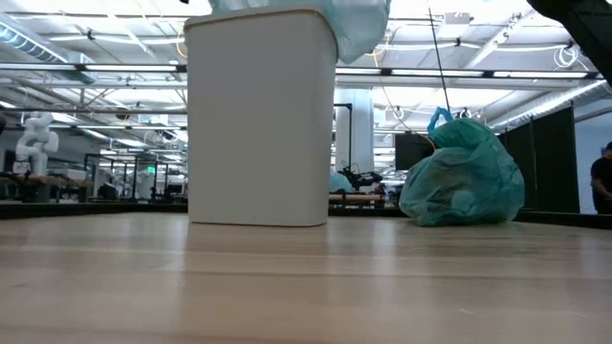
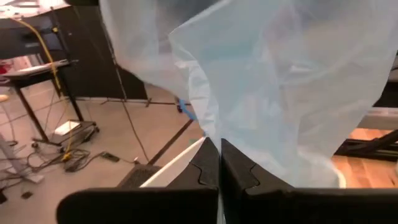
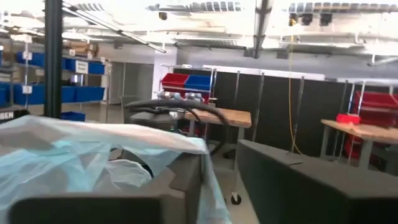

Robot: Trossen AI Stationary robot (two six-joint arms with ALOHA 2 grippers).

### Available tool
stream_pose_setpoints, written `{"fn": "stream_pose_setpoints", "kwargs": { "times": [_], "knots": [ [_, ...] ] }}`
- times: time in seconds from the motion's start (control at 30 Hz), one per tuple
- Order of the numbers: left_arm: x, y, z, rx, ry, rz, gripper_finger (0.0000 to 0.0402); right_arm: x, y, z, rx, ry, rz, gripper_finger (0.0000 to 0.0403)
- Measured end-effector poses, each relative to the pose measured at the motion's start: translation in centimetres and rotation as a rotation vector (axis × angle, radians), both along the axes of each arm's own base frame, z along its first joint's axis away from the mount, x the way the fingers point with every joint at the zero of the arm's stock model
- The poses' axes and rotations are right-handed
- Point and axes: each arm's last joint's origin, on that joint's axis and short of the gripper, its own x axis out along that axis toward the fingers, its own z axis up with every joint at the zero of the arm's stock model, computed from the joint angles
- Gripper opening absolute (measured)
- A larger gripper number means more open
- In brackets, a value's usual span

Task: Place trash/remove bag and relplace
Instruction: Insert a new trash bag into the trash bin

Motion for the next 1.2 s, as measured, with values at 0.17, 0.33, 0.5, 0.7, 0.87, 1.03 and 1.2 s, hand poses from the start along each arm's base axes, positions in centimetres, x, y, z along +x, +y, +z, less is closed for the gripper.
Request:
{"fn": "stream_pose_setpoints", "kwargs": {
  "times": [0.17, 0.33, 0.5, 0.7, 0.87, 1.03, 1.2],
  "knots": [
    [-1.0, -0.3, -1.2, -0.022, 0.006, 0.033, 0.0001, -0.4, -0.7, 0.0, 0.024, 0.01, -0.014, 0.0157],
    [-1.9, -0.6, -2.2, -0.025, 0.007, 0.07, 0.0, -1.4, -0.9, 0.9, 0.0, -0.008, -0.026, 0.0198],
    [-3.0, -0.9, -2.8, -0.043, -0.005, 0.105, 0.0, -2.9, -0.2, 2.6, -0.053, -0.056, -0.047, 0.0211],
    [-4.7, -1.4, -2.9, -0.063, -0.039, 0.129, 0.0, -4.7, 0.6, 4.6, -0.106, -0.11, -0.14, 0.0212],
    [-5.1, -1.6, -3.0, -0.062, -0.036, 0.15, 0.0, -6.3, 1.2, 5.8, -0.15, -0.104, -0.255, 0.0212],
    [-5.1, -1.6, -3.2, -0.06, -0.009, 0.154, 0.0, -8.4, 2.0, 7.1, -0.16, -0.074, -0.384, 0.0212],
    [-5.1, -1.6, -3.4, -0.059, 0.013, 0.168, 0.0, -9.7, 2.6, 7.4, -0.124, 0.003, -0.413, 0.0212]
  ]
}}
